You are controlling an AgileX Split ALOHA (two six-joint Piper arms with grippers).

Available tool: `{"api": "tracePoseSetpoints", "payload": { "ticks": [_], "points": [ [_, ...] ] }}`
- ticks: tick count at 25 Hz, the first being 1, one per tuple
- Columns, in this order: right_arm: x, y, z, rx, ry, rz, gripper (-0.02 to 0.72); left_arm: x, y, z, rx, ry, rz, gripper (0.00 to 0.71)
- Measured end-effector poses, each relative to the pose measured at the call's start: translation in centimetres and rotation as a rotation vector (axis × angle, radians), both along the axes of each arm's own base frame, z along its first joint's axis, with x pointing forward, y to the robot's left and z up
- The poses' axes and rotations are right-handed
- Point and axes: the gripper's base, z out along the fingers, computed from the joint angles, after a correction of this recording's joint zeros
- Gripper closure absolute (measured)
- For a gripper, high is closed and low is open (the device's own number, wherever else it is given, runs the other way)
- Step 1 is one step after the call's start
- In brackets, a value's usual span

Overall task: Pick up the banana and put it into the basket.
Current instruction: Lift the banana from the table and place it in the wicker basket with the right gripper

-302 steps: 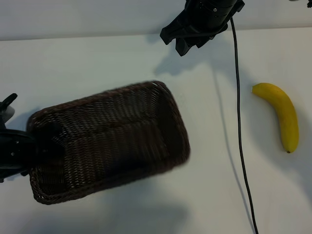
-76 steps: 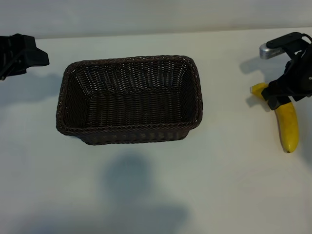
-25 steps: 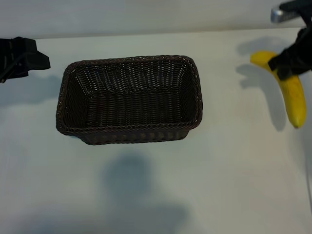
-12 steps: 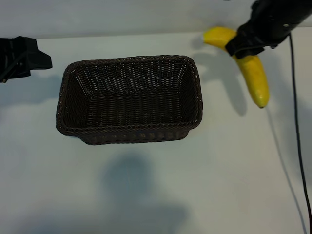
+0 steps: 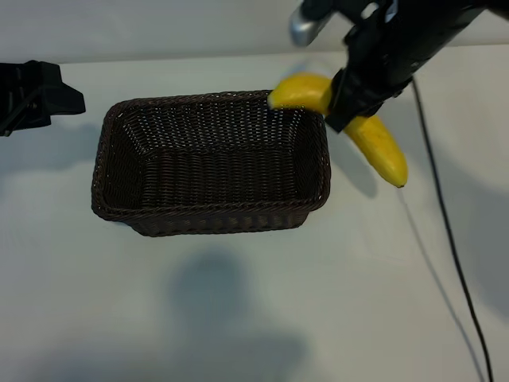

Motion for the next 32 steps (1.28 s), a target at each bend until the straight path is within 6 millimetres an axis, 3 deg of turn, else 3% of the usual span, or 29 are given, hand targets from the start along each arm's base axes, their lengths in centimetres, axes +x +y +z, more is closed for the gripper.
{"api": "tracePoseSetpoints", "payload": {
  "ticks": [6, 13, 17, 32],
  "points": [
    [-0.9, 2.1, 0.0, -0.095, -0.078, 0.302, 0.327, 0.0, 0.0, 0.0, 0.000, 0.001, 0.000, 0.160],
    [-0.6, 2.7, -0.2, -0.064, -0.103, 0.326, 0.327, 0.0, 0.0, 0.0, -0.001, 0.002, -0.002, 0.160],
    [0.0, 3.6, -1.6, -0.038, -0.089, 0.333, 0.327, 0.0, 0.0, 0.0, -0.001, 0.002, -0.002, 0.160],
    [0.8, 10.6, -3.7, -0.025, -0.115, 0.482, 0.328, -0.1, 0.0, 0.0, 0.000, 0.004, -0.007, 0.160]
  ]
}}
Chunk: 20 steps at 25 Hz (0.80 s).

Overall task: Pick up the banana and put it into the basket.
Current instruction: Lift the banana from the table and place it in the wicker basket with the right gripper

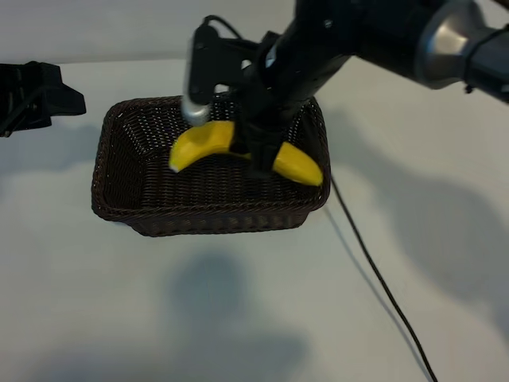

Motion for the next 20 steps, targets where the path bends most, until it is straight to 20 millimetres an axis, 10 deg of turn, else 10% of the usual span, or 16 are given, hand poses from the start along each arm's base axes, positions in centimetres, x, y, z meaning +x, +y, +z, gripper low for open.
{"api": "tracePoseSetpoints", "payload": {
  "ticks": [20],
  "points": [
    [1.3, 2.5, -3.8, -0.020, 0.007, 0.043, 0.330, -0.1, 0.0, 0.0, -0.003, 0.009, -0.007, 0.160]
  ]
}}
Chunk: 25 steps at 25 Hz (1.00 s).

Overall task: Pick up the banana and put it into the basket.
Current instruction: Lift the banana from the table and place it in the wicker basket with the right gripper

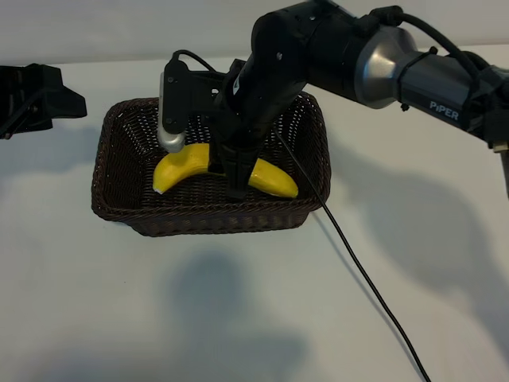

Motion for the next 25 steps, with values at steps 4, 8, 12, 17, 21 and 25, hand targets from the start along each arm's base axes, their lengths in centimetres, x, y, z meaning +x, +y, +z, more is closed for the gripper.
{"api": "tracePoseSetpoints", "payload": {
  "ticks": [4, 8, 12, 17, 21, 25],
  "points": [
    [0.2, 0.1, -0.9, -0.005, 0.007, -0.003, 0.330, 0.0, 0.0, 0.0, 0.000, 0.000, 0.000, 0.160],
    [0.5, 0.4, -2.2, -0.010, 0.029, -0.006, 0.330, 0.0, 0.0, 0.0, 0.000, 0.000, 0.000, 0.160],
    [0.7, 0.5, -3.1, -0.008, 0.039, -0.013, 0.330, 0.0, 0.0, 0.0, -0.001, 0.000, 0.001, 0.160],
    [0.8, 0.7, -4.1, -0.004, 0.053, -0.021, 0.330, 0.0, 0.0, 0.0, 0.000, 0.000, 0.000, 0.160],
    [0.9, 0.8, -4.8, 0.001, 0.062, -0.028, 0.330, 0.0, 0.0, 0.0, 0.007, -0.006, -0.011, 0.160],
    [1.0, 0.9, -5.1, -0.001, 0.066, -0.029, 0.334, 0.0, 0.0, 0.0, 0.009, -0.007, -0.014, 0.160]
  ]
}}
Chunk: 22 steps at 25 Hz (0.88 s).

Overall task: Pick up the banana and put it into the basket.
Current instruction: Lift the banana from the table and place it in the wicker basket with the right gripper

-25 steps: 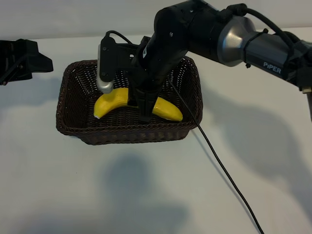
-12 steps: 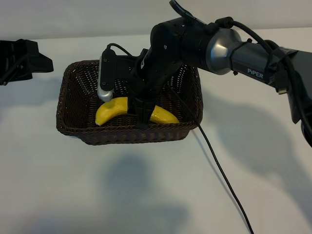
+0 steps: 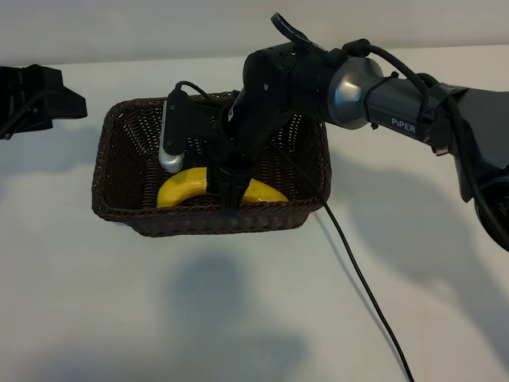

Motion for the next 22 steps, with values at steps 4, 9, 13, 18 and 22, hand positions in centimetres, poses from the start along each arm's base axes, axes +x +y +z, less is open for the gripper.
{"api": "tracePoseSetpoints", "payload": {
  "ticks": [4, 9, 13, 18, 22],
  "points": [
    [0.01, 0.01, -0.15, -0.001, 0.004, -0.004, 0.334, 0.00, 0.00, 0.00, 0.001, -0.001, -0.002, 0.160],
    [0.04, 0.02, -0.14, 0.012, 0.020, -0.044, 0.334, 0.00, 0.00, 0.00, 0.001, -0.001, -0.002, 0.160],
    [0.03, 0.01, -0.14, 0.021, 0.037, -0.079, 0.186, 0.00, 0.00, 0.00, 0.001, -0.001, -0.002, 0.160],
    [-0.02, -0.04, -0.06, 0.021, 0.046, -0.093, 0.008, 0.00, 0.00, 0.00, 0.001, -0.001, -0.002, 0.160],
    [-0.02, -0.19, 0.60, 0.023, 0.040, -0.121, 0.011, 0.00, 0.00, 0.00, 0.001, -0.001, -0.002, 0.160]
  ]
}}
